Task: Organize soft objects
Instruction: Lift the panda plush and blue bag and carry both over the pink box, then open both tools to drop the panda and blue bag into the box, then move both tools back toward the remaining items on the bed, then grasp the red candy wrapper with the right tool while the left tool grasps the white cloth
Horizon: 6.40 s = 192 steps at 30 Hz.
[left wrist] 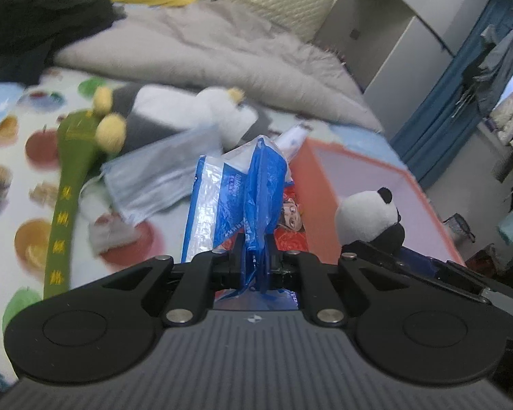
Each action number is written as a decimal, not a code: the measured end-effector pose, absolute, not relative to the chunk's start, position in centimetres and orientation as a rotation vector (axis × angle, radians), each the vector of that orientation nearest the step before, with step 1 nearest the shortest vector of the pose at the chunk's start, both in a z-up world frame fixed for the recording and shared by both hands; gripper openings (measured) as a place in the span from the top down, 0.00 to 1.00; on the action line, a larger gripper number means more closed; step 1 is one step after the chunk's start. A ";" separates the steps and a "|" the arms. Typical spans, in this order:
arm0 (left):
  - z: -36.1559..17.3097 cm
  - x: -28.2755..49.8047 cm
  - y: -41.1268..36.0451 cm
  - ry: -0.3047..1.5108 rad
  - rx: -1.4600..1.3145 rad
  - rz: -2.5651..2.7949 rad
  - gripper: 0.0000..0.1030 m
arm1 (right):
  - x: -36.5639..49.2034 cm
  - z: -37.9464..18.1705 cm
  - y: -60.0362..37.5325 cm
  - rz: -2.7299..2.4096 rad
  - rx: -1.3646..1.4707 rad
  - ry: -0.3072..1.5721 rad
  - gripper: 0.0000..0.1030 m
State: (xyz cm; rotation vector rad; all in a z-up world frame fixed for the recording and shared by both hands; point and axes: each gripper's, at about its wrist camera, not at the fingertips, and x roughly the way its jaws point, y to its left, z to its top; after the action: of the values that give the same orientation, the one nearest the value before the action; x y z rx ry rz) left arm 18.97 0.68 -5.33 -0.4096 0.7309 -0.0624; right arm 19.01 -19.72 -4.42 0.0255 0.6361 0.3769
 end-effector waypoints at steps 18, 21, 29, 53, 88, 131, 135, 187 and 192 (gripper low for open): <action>2.8 26.0 -10.6 0.663 -0.359 -0.297 0.89 | 23.6 3.3 -29.5 0.202 0.058 0.499 0.59; 1.8 27.3 -13.1 0.695 -0.337 -0.323 0.89 | 24.5 2.6 -31.7 0.166 0.057 0.537 0.59; -3.1 30.7 -18.0 0.813 -0.262 -0.344 0.89 | 26.9 -2.5 -36.6 0.101 0.090 0.705 0.59; -4.7 30.9 -17.7 0.853 -0.207 -0.335 0.70 | 25.5 -6.6 -39.0 0.125 0.169 0.775 0.41; -4.2 16.3 -3.0 0.694 -0.246 -0.158 0.70 | 14.7 -3.2 -26.6 0.354 0.088 0.546 0.41; -17.0 21.5 6.4 0.883 -0.114 0.117 0.44 | 23.3 -12.2 -13.1 0.469 -0.147 0.740 0.41; -18.0 22.9 7.4 0.893 -0.065 0.128 0.42 | 25.4 -13.5 -11.5 0.463 -0.198 0.759 0.41; -17.3 18.8 6.3 0.893 -0.217 0.144 0.76 | 19.1 -14.0 -10.3 0.498 -0.531 0.675 0.97; -17.4 18.1 5.6 0.908 -0.272 0.136 0.71 | 16.5 -13.5 -12.0 0.528 -0.484 0.693 0.97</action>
State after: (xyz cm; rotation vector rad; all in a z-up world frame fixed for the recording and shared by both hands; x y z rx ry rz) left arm 18.13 5.62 -17.36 -0.2724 0.9077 0.1358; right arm 16.54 -11.99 -13.50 -0.4838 0.6931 0.5278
